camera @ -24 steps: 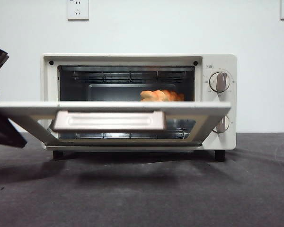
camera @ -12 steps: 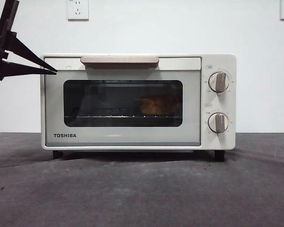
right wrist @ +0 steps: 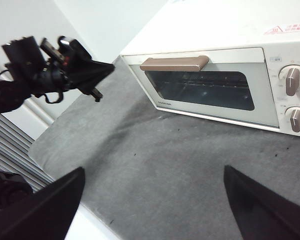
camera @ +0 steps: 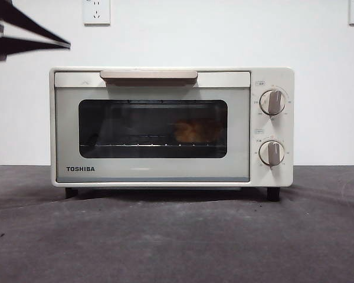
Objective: The left arm flap open the oven, the right arm pick bread and place it into oven, the left arm flap close the oven
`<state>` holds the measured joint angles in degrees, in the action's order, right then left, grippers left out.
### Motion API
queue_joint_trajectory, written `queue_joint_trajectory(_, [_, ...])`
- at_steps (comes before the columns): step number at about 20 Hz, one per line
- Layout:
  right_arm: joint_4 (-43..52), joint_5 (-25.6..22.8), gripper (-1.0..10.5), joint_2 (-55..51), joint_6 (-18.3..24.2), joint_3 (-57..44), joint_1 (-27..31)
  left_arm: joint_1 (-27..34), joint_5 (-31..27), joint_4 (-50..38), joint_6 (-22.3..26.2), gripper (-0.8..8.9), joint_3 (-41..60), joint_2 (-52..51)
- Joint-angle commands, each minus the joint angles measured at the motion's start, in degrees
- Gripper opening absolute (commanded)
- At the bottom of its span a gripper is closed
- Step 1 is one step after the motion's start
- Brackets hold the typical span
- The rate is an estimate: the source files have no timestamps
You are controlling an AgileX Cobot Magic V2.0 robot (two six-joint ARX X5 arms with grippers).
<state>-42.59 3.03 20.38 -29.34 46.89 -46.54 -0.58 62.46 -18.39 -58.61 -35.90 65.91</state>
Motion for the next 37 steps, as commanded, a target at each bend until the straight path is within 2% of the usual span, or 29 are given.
queue_joint_trajectory(1, [0.20, -0.07, 4.3, 0.11, 3.04, 0.96, -0.48, -0.50, 2.19, -0.50, 1.97, 0.16, -1.07, -2.56])
queue_joint_trajectory(3, [-0.22, -0.09, 2.8, 0.11, 5.11, 0.96, -0.48, -1.49, 3.78, 0.15, 4.92, 0.16, -1.07, -5.27])
queue_joint_trajectory(5, [-0.31, -0.28, 0.6, 0.11, 7.82, 0.96, -0.48, -2.16, 4.28, 3.06, 7.85, 0.16, -1.07, -8.66])
queue_joint_trajectory(6, [-0.24, -0.52, 0.0, 0.11, 9.18, 0.96, -0.48, -2.43, 4.44, 5.46, 10.45, 0.16, -1.07, -10.67])
queue_joint_trajectory(10, [-0.35, -2.23, 0.1, 0.11, 12.11, 0.96, -0.48, -2.71, 0.92, 20.33, 22.34, 0.16, -1.07, -18.91])
queue_joint_trajectory(14, [-0.28, -2.16, 0.1, 0.11, 12.37, 0.96, -0.48, -2.71, -13.25, 41.79, 38.42, 0.16, -1.07, -27.91])
queue_joint_trajectory(17, [-0.24, -2.19, 0.1, 0.11, 12.31, 0.96, -0.48, -2.71, -25.38, 53.24, 44.68, 0.16, -1.07, -33.14])
queue_joint_trajectory(19, [-0.24, -2.19, 0.1, 0.11, 12.33, 0.96, -0.48, -2.71, -31.65, 58.03, 46.18, 0.19, -1.07, -35.91])
queue_joint_trajectory(21, [-0.17, -2.19, 0.1, 0.09, 12.20, 0.96, -0.48, -2.71, -34.84, 60.54, 46.16, 0.20, -1.07, -37.92])
queue_joint_trajectory(36, [0.17, -2.16, 0.1, 0.09, 12.22, 0.96, -0.48, -2.71, -35.45, 60.37, 46.16, 0.20, -0.74, -44.89])
queue_joint_trajectory(37, [0.17, -2.16, 0.1, 0.09, 12.22, 0.96, -0.48, -2.64, -36.09, 60.02, 49.72, 0.20, -0.48, -45.62])
